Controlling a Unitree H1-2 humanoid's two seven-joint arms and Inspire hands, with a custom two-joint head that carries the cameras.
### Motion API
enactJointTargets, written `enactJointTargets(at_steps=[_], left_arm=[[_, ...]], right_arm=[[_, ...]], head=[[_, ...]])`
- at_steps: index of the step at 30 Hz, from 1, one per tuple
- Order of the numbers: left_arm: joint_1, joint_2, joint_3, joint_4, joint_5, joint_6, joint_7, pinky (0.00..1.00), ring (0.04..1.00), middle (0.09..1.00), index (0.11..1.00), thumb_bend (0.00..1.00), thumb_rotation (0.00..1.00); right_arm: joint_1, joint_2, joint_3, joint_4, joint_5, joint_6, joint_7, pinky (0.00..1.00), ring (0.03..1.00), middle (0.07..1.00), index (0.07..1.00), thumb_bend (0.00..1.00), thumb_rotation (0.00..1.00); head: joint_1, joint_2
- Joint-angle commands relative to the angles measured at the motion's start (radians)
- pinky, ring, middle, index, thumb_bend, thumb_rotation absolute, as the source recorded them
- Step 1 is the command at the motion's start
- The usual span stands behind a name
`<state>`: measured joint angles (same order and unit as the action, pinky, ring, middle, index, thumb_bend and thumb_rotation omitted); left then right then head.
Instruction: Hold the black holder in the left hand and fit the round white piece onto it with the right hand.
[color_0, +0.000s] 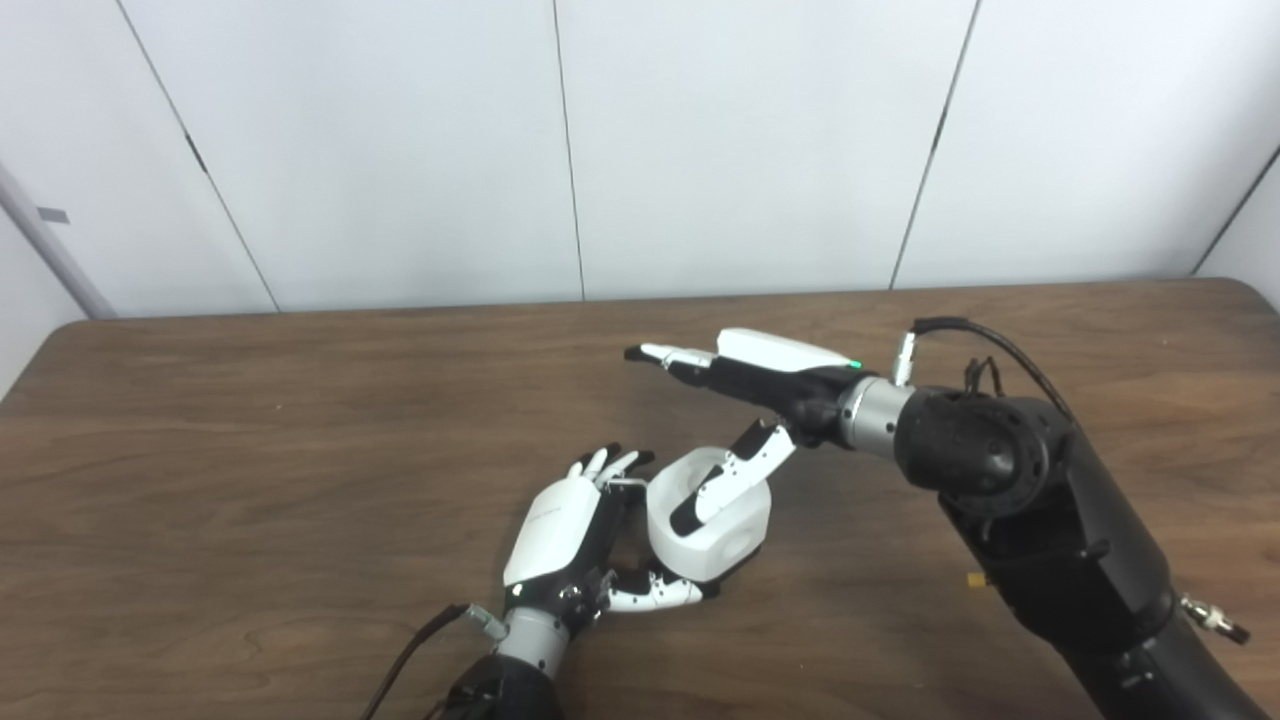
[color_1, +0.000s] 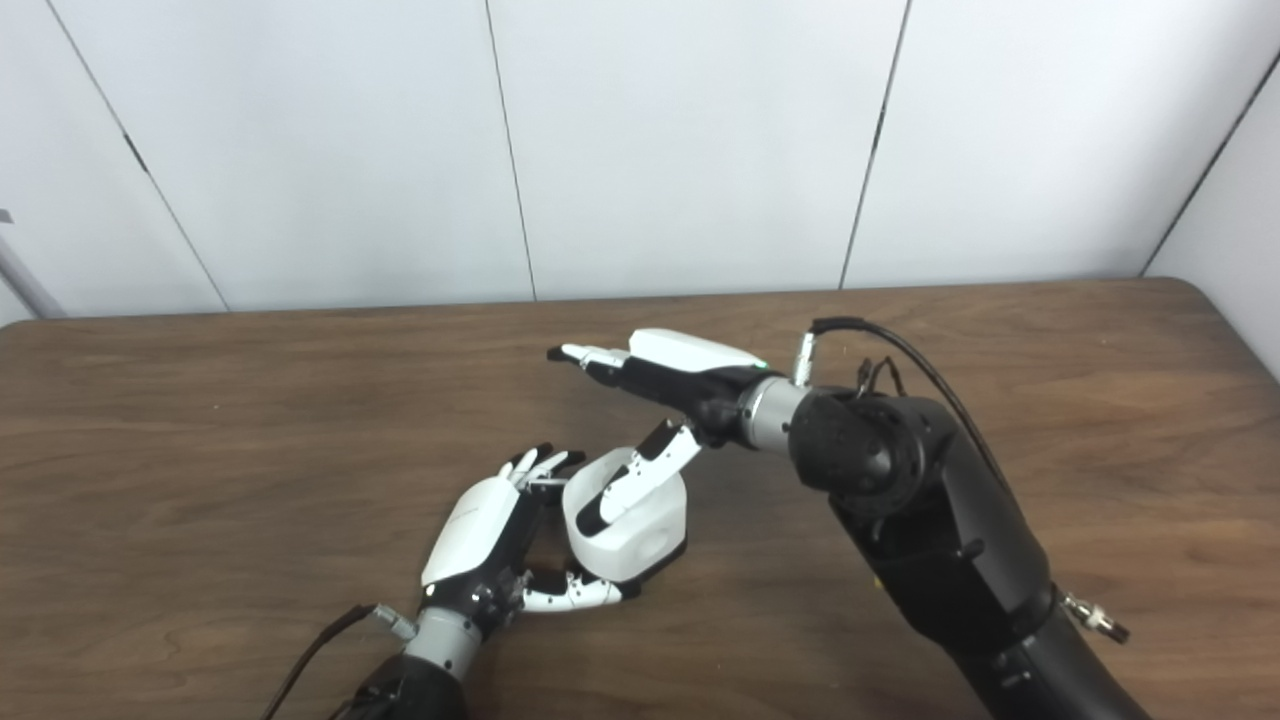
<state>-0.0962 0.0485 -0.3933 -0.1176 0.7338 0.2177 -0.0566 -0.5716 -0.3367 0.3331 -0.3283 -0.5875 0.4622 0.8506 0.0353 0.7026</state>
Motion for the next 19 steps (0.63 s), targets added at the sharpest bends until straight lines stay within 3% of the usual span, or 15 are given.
enactJointTargets(at_steps=[1, 2, 3, 6, 11, 16, 19], left_arm=[[-0.011, 0.011, -0.001, -0.013, -0.012, 0.019, -0.044, 1.0, 1.0, 0.937, 0.485, 0.52, 0.05], [-0.013, 0.016, -0.002, -0.02, -0.015, 0.032, -0.061, 1.0, 1.0, 0.959, 0.49, 0.52, 0.06], [-0.014, 0.019, -0.002, -0.025, -0.017, 0.04, -0.073, 1.0, 1.0, 0.978, 0.573, 0.77, 0.08], [-0.025, 0.044, -0.005, -0.051, -0.035, 0.087, -0.163, 1.0, 1.0, 0.997, 0.717, 0.97, 0.17], [-0.035, 0.072, 0.013, -0.075, -0.109, 0.121, -0.244, 1.0, 1.0, 1.0, 0.865, 1.0, 0.23], [-0.034, 0.089, 0.043, -0.08, -0.191, 0.118, -0.269, 1.0, 1.0, 1.0, 0.983, 1.0, 0.25], [-0.033, 0.105, 0.065, -0.091, -0.243, 0.126, -0.287, 1.0, 1.0, 1.0, 0.999, 1.0, 0.26]], right_arm=[[-0.022, -0.012, -0.036, 0.007, 0.028, -0.002, -0.051, 1.0, 1.0, 1.0, 1.0, 1.0, 0.54], [-0.015, -0.014, -0.046, 0.016, 0.04, -0.006, -0.062, 1.0, 1.0, 1.0, 1.0, 1.0, 0.55], [-0.011, -0.016, -0.051, 0.022, 0.049, -0.01, -0.071, 1.0, 1.0, 1.0, 1.0, 1.0, 0.56], [0.025, -0.041, -0.092, 0.053, 0.086, -0.045, -0.123, 1.0, 1.0, 1.0, 1.0, 1.0, 0.57], [0.079, -0.08, -0.194, 0.077, 0.169, -0.07, -0.203, 1.0, 1.0, 1.0, 1.0, 1.0, 0.62], [0.142, -0.093, -0.291, 0.085, 0.284, -0.125, -0.275, 0.79, 1.0, 1.0, 1.0, 1.0, 0.66], [0.2, -0.107, -0.32, 0.069, 0.314, -0.156, -0.32, 0.81, 1.0, 1.0, 1.0, 1.0, 0.7]], head=[[0.0, -0.001], [0.0, -0.002], [0.0, -0.002], [-0.002, -0.005], [-0.008, -0.011], [-0.013, -0.017], [-0.019, -0.023]])
